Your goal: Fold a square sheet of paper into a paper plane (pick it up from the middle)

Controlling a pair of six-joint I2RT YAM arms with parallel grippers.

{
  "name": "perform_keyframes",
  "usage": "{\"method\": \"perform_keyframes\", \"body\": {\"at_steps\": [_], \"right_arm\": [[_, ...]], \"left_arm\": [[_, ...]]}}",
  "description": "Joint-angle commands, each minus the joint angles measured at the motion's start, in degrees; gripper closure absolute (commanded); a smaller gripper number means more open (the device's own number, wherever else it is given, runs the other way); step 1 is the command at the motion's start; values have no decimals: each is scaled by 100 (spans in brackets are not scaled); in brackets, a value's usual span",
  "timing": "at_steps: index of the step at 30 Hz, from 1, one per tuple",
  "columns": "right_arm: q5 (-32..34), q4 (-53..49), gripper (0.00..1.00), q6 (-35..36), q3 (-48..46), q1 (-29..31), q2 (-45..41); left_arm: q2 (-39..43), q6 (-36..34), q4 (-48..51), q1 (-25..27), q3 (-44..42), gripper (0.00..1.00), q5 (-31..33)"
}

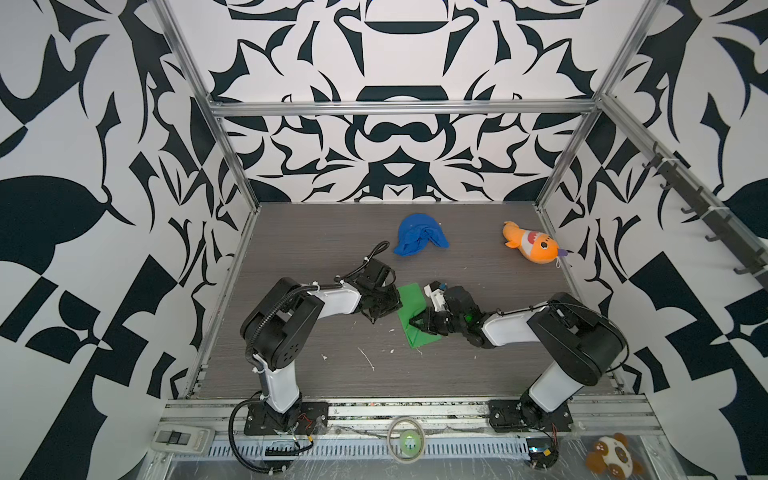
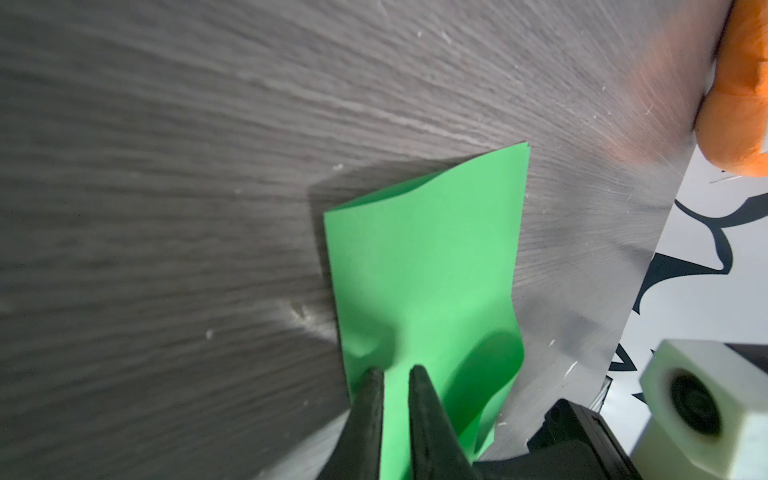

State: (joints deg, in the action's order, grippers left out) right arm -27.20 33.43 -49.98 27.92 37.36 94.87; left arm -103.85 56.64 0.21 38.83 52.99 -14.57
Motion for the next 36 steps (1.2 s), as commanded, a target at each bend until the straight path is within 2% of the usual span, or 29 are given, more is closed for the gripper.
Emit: {"method": "perform_keyframes", "body": {"at_steps": [1,36], "right_arm": [[52,342,96,5,-31,34,71],[364,810,96,-118,-198,27,384]], "left_arm": [[-297,71,537,46,-174,83,340],[-381,231,542,72,-184,83,380]]}}
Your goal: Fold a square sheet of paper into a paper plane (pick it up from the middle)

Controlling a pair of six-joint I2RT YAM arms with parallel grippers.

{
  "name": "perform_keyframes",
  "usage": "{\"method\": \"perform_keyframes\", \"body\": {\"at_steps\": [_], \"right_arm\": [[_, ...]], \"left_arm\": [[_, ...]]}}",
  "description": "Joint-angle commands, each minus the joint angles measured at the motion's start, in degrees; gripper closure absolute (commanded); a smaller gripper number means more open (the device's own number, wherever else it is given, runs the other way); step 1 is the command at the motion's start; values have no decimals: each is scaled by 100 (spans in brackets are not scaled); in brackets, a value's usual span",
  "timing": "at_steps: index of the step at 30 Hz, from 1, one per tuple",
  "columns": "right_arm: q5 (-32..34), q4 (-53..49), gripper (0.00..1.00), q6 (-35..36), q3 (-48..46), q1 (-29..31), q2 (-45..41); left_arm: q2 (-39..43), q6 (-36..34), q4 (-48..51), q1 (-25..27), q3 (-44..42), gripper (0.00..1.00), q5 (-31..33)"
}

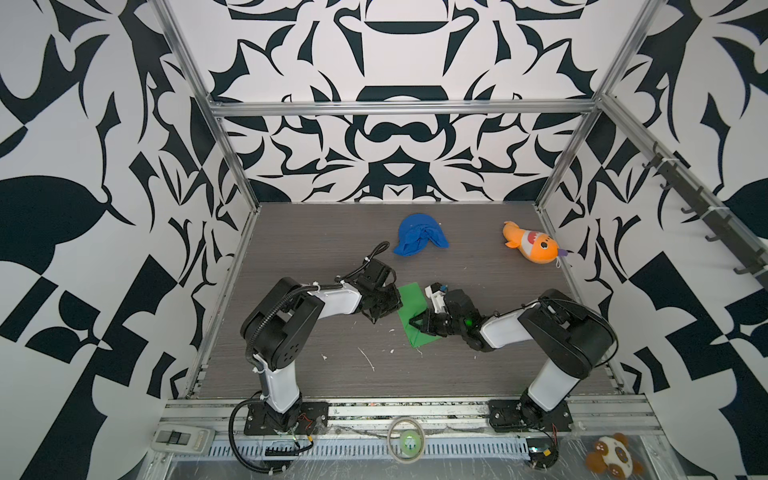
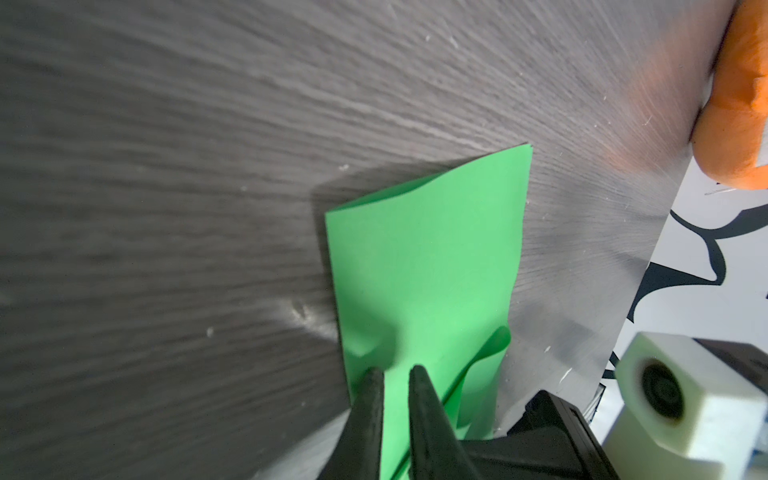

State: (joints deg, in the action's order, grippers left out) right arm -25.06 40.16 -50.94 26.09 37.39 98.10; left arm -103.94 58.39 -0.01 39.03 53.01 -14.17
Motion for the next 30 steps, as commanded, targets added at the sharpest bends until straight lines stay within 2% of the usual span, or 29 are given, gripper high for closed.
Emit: {"method": "perform_keyframes", "body": {"at_steps": [1,23,30], "right_arm": [[166,133,96,-23,-19,31,67],[172,110,96,4,-130,23,-274],[131,187,96,-47,-90,29,-136]], "left_arm": [[-373,63,564,53,-186,83,341],[-355,128,577,61,-228,83,447],[-369,132,547,88,-212,83,432]]}}
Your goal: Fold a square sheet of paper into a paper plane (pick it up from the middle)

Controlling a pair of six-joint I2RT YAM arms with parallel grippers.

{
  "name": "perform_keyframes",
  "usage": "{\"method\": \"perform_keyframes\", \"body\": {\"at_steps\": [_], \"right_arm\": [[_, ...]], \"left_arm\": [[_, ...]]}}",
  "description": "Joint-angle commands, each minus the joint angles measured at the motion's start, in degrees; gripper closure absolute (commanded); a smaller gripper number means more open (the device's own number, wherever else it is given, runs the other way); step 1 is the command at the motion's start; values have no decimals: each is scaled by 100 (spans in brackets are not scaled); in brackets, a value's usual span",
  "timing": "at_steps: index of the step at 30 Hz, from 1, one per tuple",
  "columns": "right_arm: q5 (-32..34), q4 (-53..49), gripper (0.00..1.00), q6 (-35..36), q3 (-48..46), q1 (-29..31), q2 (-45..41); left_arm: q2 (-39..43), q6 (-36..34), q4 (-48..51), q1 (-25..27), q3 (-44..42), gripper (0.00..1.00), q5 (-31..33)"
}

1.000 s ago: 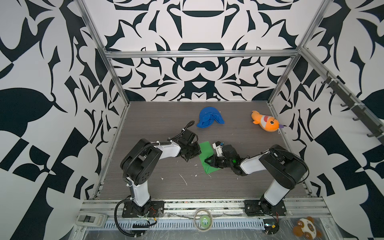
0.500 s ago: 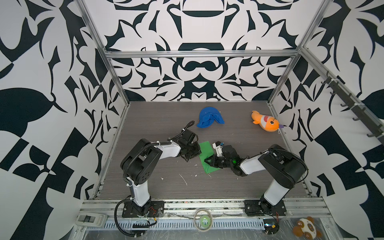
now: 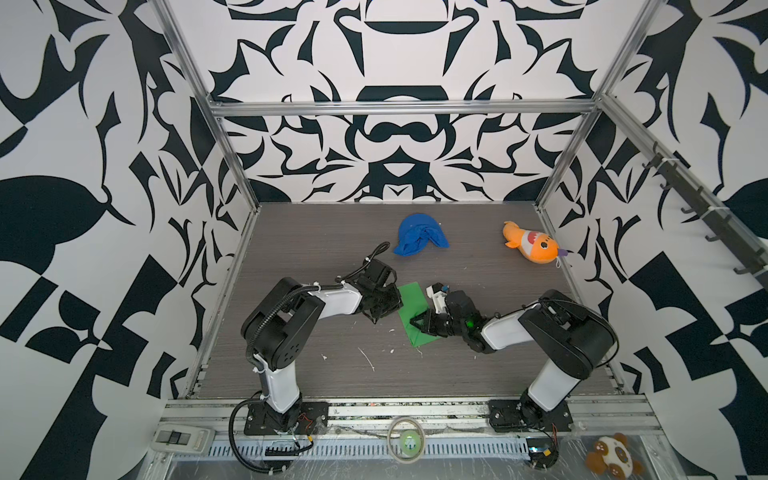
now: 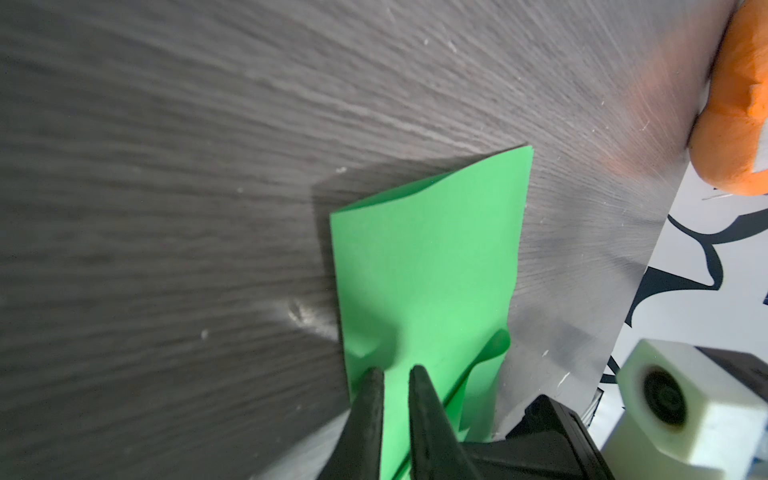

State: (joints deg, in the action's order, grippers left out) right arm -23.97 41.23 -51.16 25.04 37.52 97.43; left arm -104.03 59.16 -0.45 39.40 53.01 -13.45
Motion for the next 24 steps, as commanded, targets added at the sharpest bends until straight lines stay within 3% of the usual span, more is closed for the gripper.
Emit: {"method": "perform_keyframes", "body": {"at_steps": [1,24], "right_arm": [[7,123,96,-47,10,10,-38],[155,160,95,-158,-33,2,153]], "left_arm": [[-372,60,594,53,-213,83,361],[-321,88,581,77,-239,83,385]]}}
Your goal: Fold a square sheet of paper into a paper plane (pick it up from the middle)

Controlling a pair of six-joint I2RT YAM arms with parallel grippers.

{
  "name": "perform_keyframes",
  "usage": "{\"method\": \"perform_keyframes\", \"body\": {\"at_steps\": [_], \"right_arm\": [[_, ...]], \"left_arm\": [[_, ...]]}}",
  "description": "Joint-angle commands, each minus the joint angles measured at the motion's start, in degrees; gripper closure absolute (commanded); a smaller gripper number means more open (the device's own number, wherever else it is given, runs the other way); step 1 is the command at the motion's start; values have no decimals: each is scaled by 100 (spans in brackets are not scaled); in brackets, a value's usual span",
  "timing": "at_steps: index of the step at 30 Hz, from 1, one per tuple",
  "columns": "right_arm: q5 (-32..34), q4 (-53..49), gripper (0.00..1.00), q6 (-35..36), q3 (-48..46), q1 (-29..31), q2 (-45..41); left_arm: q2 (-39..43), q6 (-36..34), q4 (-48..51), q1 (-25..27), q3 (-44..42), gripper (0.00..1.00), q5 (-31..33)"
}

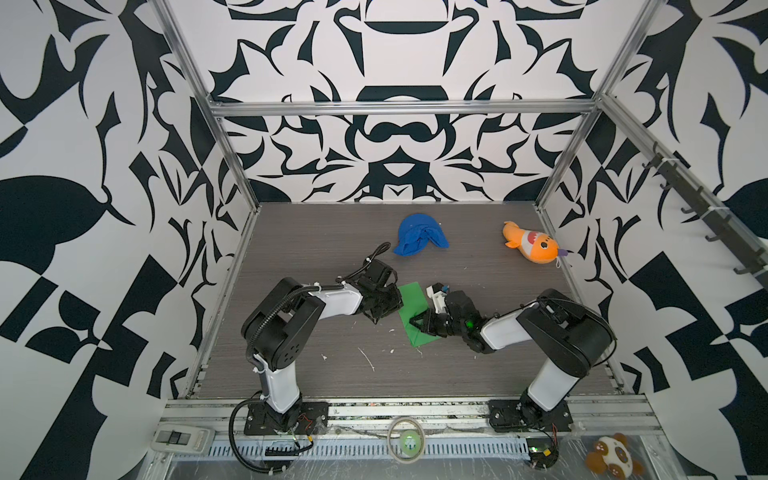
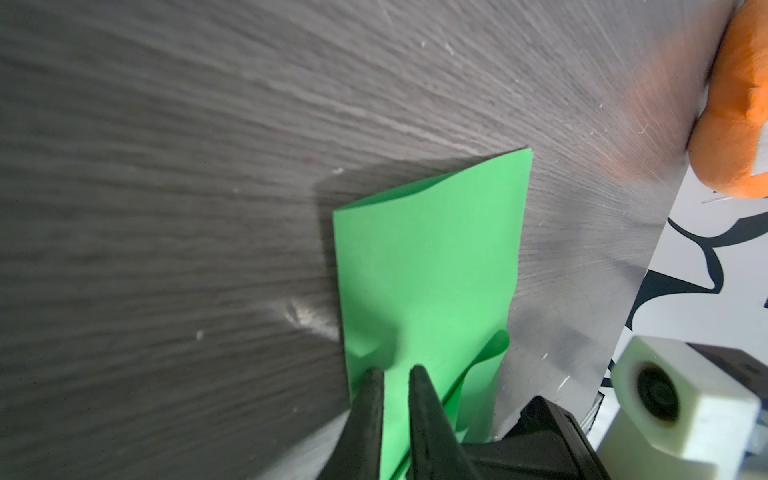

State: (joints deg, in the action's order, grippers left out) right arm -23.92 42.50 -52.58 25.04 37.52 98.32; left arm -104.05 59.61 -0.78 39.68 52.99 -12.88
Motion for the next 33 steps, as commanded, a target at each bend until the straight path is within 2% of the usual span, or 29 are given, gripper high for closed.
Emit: {"method": "perform_keyframes", "body": {"at_steps": [1,8,12,15,24,29,33], "right_arm": [[159,22,94,-16,-51,5,64],[213,-144,93,-8,-25,2,29],[204,-291,84,2,-11,6,-20],[174,-391,77,13,15,4,-58],[213,-778,69,87,127,-3,-141],[188,-865,64,98,162,-5,-129],[168,-875,57,134,164,-7,-120]], "left_arm": [[-309,44,622,48,-236,83,325],[-272,42,676,47,-206,82,350],[-187,35,712,41,-204,82,387],[30,-20,815,31,-149,79,484],[856,-5,1202,-346,-321,66,839],[1235,-18,1110,-356,-447,61,863],[1462,-37,937,-289,-568,57,819]]}}
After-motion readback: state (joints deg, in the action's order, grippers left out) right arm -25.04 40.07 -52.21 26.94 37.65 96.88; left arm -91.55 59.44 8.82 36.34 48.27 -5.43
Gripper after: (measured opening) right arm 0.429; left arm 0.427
